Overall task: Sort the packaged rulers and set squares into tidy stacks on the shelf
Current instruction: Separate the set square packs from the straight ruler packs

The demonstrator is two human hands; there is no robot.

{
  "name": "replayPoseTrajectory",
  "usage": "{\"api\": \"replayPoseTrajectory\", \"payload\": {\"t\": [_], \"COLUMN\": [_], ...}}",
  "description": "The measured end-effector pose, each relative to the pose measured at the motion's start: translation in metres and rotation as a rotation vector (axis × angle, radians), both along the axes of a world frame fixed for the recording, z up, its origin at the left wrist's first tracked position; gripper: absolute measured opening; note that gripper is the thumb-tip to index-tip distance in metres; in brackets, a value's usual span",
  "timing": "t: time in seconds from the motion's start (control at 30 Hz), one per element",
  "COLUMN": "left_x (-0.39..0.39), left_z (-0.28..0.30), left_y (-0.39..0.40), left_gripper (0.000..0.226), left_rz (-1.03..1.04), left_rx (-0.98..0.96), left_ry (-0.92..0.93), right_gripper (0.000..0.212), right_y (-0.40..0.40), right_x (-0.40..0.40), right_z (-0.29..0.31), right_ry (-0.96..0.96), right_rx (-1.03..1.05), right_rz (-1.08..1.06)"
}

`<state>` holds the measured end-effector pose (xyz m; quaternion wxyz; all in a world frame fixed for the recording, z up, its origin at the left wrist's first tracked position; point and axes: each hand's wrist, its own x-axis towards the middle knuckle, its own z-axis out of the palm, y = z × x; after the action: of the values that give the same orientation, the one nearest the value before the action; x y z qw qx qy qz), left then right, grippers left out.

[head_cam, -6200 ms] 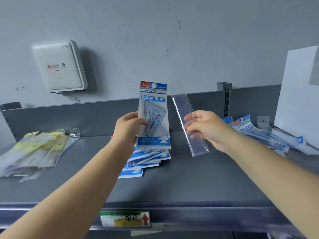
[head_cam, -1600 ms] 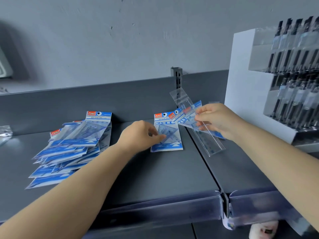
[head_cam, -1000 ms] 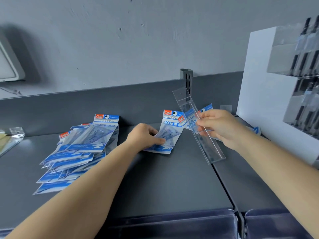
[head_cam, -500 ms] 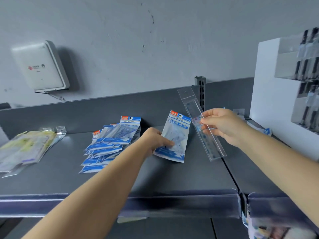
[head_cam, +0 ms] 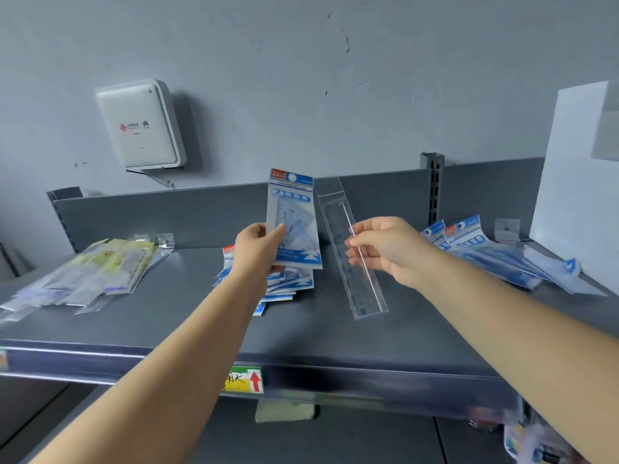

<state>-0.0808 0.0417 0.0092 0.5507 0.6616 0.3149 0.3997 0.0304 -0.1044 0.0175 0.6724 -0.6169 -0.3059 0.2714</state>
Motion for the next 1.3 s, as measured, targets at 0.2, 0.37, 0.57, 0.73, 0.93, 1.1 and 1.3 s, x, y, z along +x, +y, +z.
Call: {"api": "replayPoseTrajectory", "payload": {"t": [0.2,0.37,0.57,0.73,0.93,1.1,1.3], "left_x": [-0.003,0.001,-0.021,-0.064,-0.117,-0.156,-0.207], "left_z": [0.023,0.015,0.001,0.006,0.008,0.007,0.003], "left_y": [0.033,0.067,0.123,0.172,0.247,0.296,0.349], "left_gripper": [0.016,0.009,0.025,0.025,0.036,0.032,0.031], "left_rz": [0.023,0.032,0.012,0.071,0.118,0.2,0.216], "left_rx": [-0.019,0.149,0.38,0.831,1.141,1.203,1.201], "left_ry": [-0.044,0.1,0.255,0.627,0.896,0.918,0.952], "right_gripper": [0.015,0.014,0.017,0.021,0.021,0.021,0.028], "right_y": [0.032,0.06,0.114,0.176,0.248,0.297,0.353], "right_x": [-0.005,-0.01,-0.034,-0.066,-0.112,-0.147,-0.19], "right_z": [0.013,0.02,0.018,0.023,0.027,0.022,0.018], "right_ry": [0.006,-0.01,0.011,0.001,0.024,0.021,0.031], "right_rx": [0.05,0.05,0.031,0.023,0.01,-0.021,-0.058], "right_rz": [0.0,0.007,0.029,0.02,0.043,0.045,0.034]}}
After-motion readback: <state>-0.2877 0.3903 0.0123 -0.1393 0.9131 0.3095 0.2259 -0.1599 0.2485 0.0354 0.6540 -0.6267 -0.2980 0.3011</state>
